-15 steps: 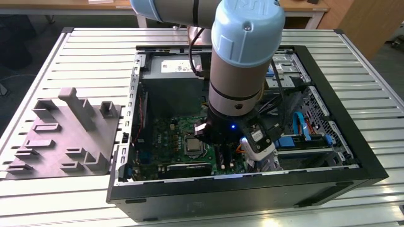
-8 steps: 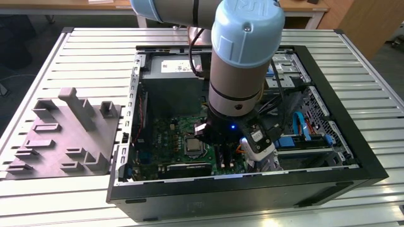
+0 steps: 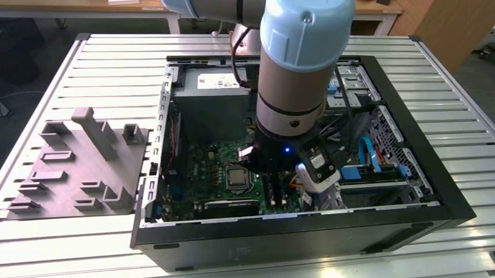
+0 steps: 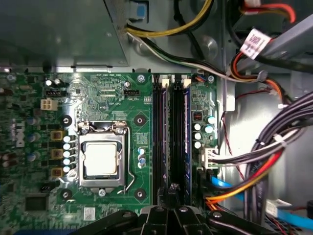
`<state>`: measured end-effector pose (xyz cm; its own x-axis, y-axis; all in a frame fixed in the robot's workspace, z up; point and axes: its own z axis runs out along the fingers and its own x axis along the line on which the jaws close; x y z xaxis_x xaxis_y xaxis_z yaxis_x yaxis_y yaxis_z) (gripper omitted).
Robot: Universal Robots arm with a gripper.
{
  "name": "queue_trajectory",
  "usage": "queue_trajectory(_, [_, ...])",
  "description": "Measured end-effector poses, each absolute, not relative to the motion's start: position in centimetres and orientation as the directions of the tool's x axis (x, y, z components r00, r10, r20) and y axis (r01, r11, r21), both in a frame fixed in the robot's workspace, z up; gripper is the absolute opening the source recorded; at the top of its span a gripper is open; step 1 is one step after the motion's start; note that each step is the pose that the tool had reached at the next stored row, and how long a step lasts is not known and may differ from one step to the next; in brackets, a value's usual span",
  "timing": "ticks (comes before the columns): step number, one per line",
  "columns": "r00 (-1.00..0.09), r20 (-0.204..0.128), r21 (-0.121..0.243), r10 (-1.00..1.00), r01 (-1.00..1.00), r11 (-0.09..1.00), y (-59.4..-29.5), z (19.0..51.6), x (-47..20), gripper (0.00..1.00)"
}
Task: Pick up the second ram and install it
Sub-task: 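Press down the second ram until it locks into place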
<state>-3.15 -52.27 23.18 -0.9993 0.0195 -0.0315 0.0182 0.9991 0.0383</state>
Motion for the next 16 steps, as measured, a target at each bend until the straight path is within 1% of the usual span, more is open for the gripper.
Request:
queue_trajectory(7, [-0.999,-0.031,0.038,0.019,0.018,0.999,-52.3,25.5,-3.2,0.10])
queue_trajectory(13, [-0.999,-0.031,0.037,0.019,0.018,0.999,-52.2,25.6,-3.1,0.10])
queue_trajectory(16, [-0.999,-0.031,0.038,0.019,0.018,0.999,-51.6,25.5,-3.2,0.10])
